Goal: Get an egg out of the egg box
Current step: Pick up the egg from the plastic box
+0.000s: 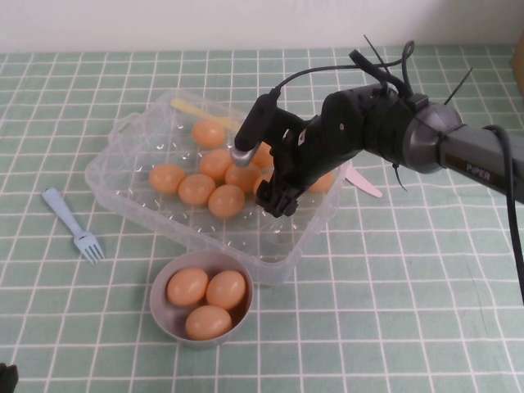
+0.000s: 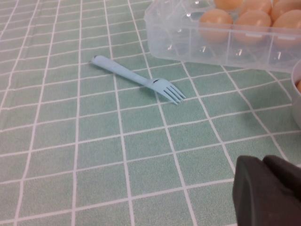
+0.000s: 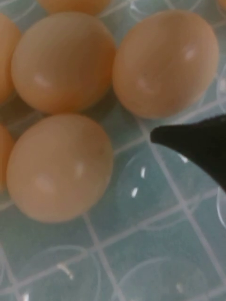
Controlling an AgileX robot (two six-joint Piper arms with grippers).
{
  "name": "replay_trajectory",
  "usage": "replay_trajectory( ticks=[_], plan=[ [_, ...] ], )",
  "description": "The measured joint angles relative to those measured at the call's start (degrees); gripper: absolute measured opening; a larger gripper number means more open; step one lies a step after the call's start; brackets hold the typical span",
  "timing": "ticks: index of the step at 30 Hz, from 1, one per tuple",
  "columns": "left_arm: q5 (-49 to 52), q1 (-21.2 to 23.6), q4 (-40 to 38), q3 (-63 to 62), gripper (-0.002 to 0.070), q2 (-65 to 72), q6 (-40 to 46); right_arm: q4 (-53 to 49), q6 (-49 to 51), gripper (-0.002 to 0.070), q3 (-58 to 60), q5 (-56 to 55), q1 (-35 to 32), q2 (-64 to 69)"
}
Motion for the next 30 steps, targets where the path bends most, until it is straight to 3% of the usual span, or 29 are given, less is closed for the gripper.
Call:
replay_trajectory(
  ticks=[26, 30],
  plan=[
    [0.0, 0.0, 0.0, 0.0, -0.0003, 0.0, 0.0, 0.9, 0.2, 0.0605, -0.4, -4.8, -0.6, 2.5],
    [0.0, 0.0, 0.0, 0.0, -0.0003, 0.0, 0.0, 1.4, 0.3, 0.0572, -0.4, -5.0, -0.6, 2.5]
  ],
)
